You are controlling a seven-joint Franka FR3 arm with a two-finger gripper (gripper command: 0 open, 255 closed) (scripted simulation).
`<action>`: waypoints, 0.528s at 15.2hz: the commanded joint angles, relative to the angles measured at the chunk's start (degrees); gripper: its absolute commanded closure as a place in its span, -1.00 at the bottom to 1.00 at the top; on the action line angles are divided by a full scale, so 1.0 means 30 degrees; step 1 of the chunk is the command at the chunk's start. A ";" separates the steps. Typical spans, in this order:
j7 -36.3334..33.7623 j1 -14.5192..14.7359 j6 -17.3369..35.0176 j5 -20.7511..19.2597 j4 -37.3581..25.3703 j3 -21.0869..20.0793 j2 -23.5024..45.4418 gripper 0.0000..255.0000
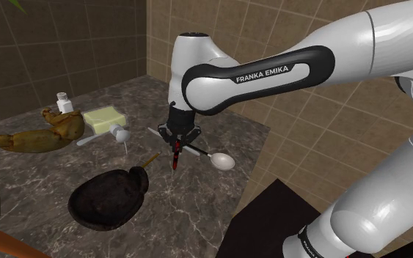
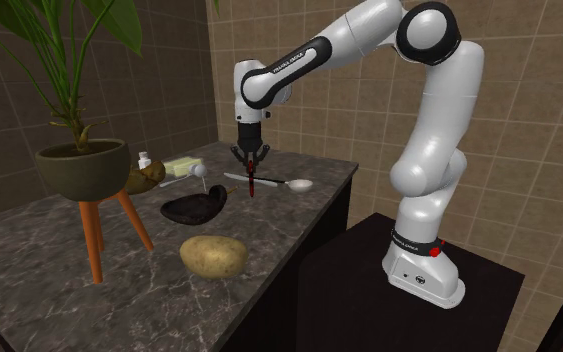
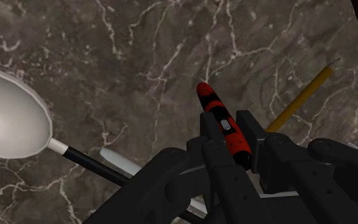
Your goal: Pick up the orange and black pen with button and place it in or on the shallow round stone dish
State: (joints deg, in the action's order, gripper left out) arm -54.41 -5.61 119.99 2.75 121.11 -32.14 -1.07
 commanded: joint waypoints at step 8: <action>0.0250 -0.0058 -0.2022 0.0386 -0.1365 0.0107 -0.0756 1.00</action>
State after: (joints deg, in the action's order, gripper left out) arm -53.85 -5.70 114.76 3.84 117.68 -31.92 -3.16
